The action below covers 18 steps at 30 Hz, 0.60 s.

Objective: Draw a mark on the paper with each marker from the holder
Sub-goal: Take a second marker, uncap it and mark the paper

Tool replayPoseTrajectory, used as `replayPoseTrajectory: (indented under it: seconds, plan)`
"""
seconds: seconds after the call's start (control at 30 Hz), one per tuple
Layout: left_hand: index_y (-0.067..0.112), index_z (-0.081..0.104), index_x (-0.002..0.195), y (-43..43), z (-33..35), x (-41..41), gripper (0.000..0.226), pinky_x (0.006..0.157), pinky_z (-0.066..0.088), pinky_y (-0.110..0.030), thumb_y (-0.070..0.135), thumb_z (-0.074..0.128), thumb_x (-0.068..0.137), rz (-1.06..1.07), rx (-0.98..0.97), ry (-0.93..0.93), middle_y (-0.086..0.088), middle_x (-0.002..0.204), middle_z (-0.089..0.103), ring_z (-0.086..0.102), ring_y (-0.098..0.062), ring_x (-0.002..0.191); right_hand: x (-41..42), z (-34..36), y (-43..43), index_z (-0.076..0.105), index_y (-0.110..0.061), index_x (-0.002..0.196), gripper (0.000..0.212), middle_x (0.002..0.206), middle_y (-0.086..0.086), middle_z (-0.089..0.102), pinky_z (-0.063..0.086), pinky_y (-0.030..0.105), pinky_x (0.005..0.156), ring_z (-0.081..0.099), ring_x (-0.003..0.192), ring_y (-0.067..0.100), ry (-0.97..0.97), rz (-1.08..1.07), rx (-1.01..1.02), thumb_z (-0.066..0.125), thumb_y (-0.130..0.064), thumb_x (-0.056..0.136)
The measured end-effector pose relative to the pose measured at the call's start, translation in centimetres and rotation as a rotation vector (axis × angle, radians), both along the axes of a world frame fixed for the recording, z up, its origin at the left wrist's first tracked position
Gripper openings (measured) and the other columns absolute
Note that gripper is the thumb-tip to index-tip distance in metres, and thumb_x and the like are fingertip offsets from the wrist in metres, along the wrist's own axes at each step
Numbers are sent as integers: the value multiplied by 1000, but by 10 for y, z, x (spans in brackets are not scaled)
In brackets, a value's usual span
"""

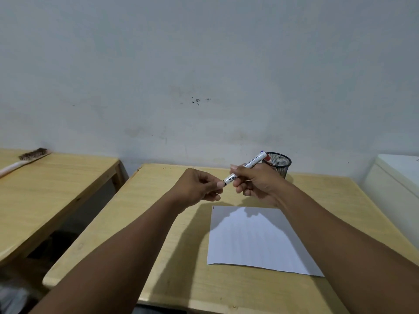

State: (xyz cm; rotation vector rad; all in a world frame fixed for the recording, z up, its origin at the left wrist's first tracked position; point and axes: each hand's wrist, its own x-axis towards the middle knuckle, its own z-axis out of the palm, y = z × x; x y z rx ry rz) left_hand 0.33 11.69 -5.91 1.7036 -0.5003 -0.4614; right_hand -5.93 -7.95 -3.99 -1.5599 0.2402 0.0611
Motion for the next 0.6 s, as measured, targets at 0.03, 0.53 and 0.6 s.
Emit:
replayPoseTrajectory:
  seconds: [0.03,0.53,0.6]
  plan:
    - [-11,75,99,3,-2,-1,24,68,61,-26,11,74,90,-5,-8,22,-13,78,72,69,-21,65,2,1,-1,66,-10,85,18,62,7,64,37,24,49,59,45,13,-11,-14,0,69,-24,97]
    - [28,74,84,23,-63,3,6,66,50,-24,25,71,80,66,616,-467,14,76,69,65,-10,76,3,-44,22,74,-9,76,9,66,11,72,47,22,47,69,54,21,-85,-111,-272,71,-5,83]
    - [28,75,91,20,-68,4,12,70,53,-29,29,68,82,61,639,-491,12,83,71,66,-13,81,4,-55,28,73,-8,74,11,65,13,74,46,22,43,69,53,23,-103,-179,-309,70,-7,84]
